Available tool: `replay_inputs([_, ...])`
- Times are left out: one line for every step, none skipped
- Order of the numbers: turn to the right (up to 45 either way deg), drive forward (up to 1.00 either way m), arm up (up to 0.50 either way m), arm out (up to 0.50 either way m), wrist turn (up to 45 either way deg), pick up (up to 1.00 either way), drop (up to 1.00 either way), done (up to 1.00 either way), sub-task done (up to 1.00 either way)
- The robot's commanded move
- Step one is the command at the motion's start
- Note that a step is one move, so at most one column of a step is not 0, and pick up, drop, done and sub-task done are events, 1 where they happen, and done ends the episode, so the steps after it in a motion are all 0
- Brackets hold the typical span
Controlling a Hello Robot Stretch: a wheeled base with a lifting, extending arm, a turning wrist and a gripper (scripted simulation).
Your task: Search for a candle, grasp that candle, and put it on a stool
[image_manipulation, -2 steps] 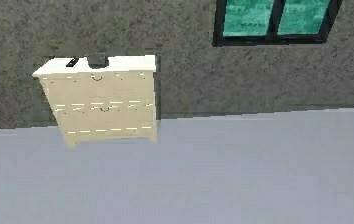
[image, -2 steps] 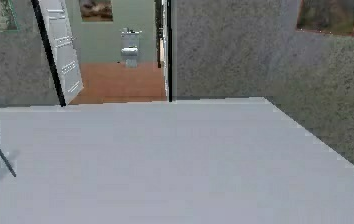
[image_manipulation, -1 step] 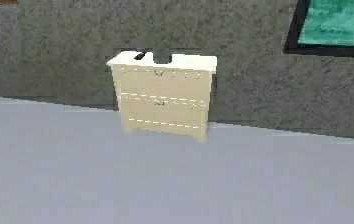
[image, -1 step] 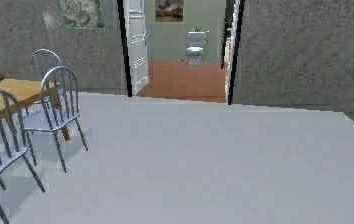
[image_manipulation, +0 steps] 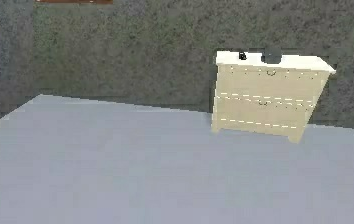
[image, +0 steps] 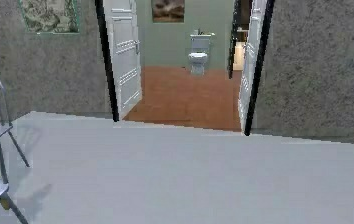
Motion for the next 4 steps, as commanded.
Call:
replay_inputs([0.0, 1.00, 0.00, 0.00, 0.0, 0.00, 0.00, 0.00, 0.00])
replay_inputs([0.0, 1.00, 0.00, 0.00, 0.0, 0.00, 0.00, 0.00, 0.00])
replay_inputs([0.0, 1.00, 0.00, 0.00, 0.0, 0.00, 0.00, 0.00, 0.00])
replay_inputs([-6.0, 0.00, 0.00, 0.00, 0.0, 0.00, 0.00, 0.00, 0.00])
